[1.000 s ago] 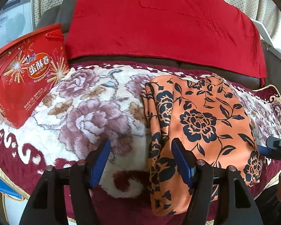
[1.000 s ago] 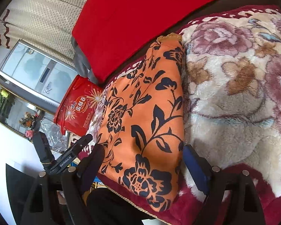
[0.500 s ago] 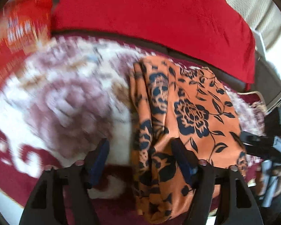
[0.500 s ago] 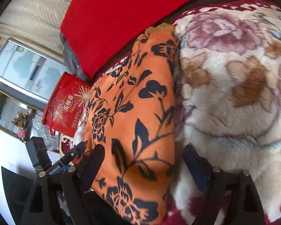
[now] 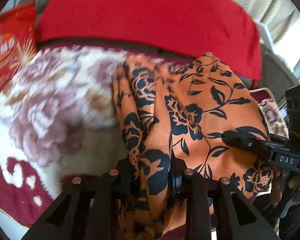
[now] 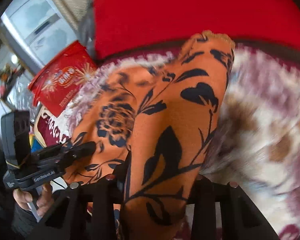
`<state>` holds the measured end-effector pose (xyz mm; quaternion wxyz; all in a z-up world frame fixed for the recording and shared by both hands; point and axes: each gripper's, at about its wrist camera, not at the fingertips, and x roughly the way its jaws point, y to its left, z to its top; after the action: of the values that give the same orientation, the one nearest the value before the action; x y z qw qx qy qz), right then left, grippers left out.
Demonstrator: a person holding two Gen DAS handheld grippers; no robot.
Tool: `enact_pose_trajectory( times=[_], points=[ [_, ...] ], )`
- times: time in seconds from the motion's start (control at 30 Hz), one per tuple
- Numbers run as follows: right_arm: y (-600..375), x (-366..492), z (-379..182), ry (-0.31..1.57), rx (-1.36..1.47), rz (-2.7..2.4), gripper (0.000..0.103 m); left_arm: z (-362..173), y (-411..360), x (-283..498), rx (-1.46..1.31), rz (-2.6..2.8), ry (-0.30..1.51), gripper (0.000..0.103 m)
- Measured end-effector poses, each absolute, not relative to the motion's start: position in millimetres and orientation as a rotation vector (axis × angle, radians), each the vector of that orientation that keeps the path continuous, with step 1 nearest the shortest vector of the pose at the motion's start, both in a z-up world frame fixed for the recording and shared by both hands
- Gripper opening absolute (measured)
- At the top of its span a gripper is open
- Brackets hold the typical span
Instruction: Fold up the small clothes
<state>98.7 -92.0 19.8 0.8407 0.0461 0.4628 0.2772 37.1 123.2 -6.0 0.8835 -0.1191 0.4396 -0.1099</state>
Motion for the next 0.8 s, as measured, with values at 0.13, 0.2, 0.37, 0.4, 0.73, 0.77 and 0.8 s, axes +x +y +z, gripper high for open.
enact_pose_trajectory(
  times=[0.13, 0.2, 0.37, 0.4, 0.73, 0.77, 0.8],
  points=[
    [-142.7, 104.9, 65.8, 0.883, 0.102, 0.544, 0.038, 33.8, 76.4, 49.9, -0.24, -0.305, 0.811, 0.029],
    [-176.3, 114.2, 72.3, 0.877, 0.141, 0.516, 0.038, 42.6, 53.2, 58.7, -0.237, -0.34, 0.792, 0.03],
    [-264.6, 163.9, 10.1, 0.986, 0.274, 0.445, 0.056, 12.2, -22.0, 104.0, -0.157, -0.318, 0.87, 0.04],
    [-279.7, 168.7, -11.3, 1.019, 0.308, 0.384, 0.06, -0.1, -30.8, 111.6, -0.142, -0.303, 0.912, 0.042],
    [-321.9, 78.0, 8.6, 0.759, 0.313, 0.102, 0.089, 15.4, -20.3, 58.8, 0.018, -0.084, 0.763, 0.081],
    [-310.2, 63.9, 18.2, 0.718, 0.244, 0.075, 0.09, 18.1, -18.1, 52.5, 0.017, -0.073, 0.75, 0.081],
    [-298.4, 48.2, 27.7, 0.65, 0.175, 0.051, 0.091, 21.3, -14.6, 46.0, 0.011, -0.064, 0.737, 0.082]
  ],
)
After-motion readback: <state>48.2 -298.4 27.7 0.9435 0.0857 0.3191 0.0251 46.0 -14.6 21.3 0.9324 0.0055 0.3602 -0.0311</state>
